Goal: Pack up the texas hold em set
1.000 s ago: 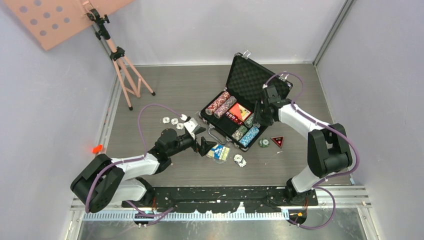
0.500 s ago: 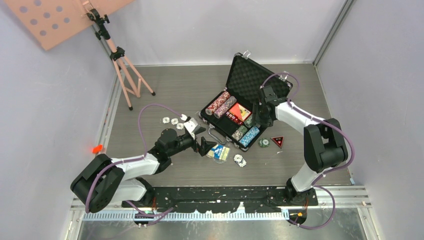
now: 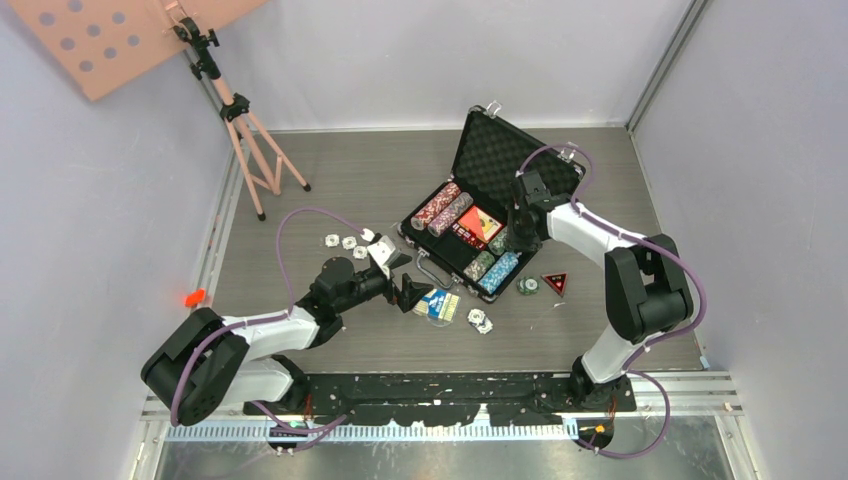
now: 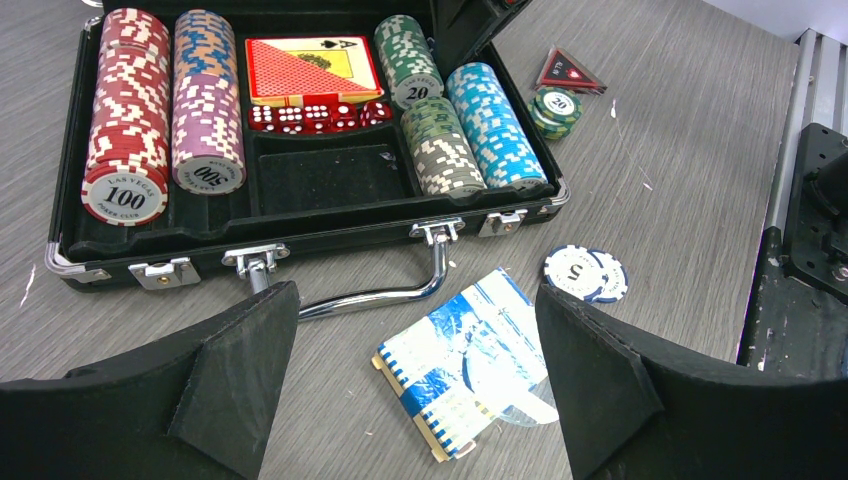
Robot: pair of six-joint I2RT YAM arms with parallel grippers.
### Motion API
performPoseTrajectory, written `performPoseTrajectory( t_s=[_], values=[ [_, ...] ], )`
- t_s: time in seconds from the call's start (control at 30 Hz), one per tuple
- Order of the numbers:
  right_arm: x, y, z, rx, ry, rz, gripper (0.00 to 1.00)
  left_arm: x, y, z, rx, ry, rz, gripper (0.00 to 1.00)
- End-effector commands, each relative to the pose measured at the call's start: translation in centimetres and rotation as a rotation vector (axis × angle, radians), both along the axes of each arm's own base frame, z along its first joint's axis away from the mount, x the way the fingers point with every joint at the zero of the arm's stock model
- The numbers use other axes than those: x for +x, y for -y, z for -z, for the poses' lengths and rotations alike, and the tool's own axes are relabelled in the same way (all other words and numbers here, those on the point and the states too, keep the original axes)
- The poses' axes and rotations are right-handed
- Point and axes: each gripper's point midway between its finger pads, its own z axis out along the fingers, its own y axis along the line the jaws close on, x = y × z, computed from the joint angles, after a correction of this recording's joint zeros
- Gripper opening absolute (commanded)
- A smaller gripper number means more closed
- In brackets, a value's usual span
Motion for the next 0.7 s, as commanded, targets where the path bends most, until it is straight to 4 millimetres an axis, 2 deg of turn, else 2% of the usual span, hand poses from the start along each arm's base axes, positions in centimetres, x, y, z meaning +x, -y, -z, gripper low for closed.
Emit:
performPoseTrajectory(
  t_s=[0.0,0.37,0.67],
  values=[
    [1.2,1.5,-0.7,-0.067,0.044,0.059,0.24,0.0,0.3,-1.7,-0.032,0.069,0.018,0.91],
    [1.1,2.9,-2.0,-0.065,0.069,0.117,0.24,0.0,0.3,-1.7,-0.03,0.068,0.018,0.91],
    [1.2,3.5,-1.7,-0.097,0.05,0.122,0.32,0.0,0.3,-1.6,-0.029,0.065,0.018,0.91]
  ],
)
